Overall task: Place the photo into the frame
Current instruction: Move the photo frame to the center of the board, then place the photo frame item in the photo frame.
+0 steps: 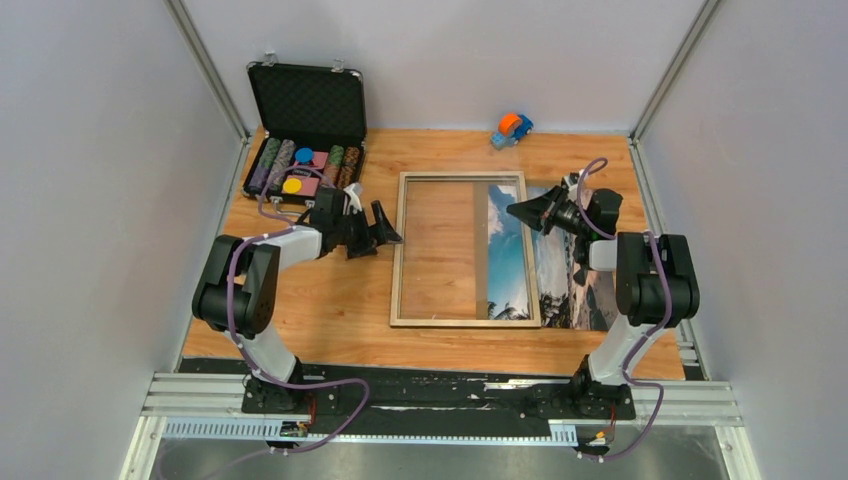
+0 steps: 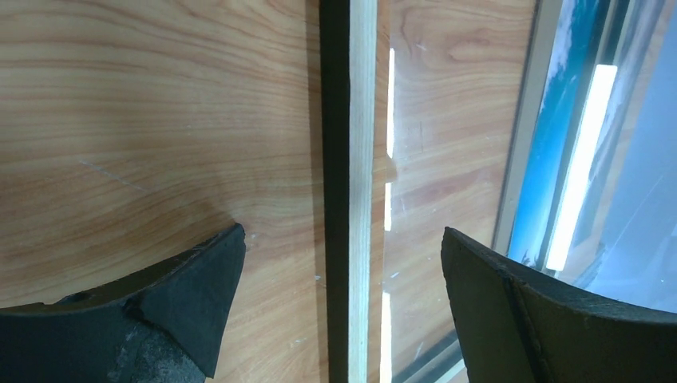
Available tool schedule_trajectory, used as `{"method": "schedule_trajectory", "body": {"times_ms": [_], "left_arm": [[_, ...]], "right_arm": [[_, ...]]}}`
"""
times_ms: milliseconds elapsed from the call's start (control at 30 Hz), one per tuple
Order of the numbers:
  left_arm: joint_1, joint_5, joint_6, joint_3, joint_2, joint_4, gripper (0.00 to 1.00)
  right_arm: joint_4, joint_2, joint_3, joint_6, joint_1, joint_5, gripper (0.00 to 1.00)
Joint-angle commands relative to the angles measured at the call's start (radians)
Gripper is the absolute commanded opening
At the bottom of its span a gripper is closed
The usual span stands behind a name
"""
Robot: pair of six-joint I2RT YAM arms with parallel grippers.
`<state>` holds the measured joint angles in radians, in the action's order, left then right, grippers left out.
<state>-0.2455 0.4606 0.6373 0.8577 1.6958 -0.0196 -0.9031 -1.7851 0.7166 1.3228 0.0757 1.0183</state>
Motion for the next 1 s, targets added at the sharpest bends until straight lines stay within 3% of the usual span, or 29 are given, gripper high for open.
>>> {"method": "schedule_trajectory", "body": {"times_ms": [0, 967], "left_arm": [[0.016, 0.0, -0.03, 0.038, -0.043, -0.016, 1.0], [0.031, 0.018, -0.027, 0.04, -0.007, -0.049, 1.0]], "right_arm": [[-0.071, -0.009, -0.001, 0.028, -0.007, -0.012, 0.0], [-0.103, -0.036, -0.007, 0.06, -0.031, -0.024, 0.0]]}}
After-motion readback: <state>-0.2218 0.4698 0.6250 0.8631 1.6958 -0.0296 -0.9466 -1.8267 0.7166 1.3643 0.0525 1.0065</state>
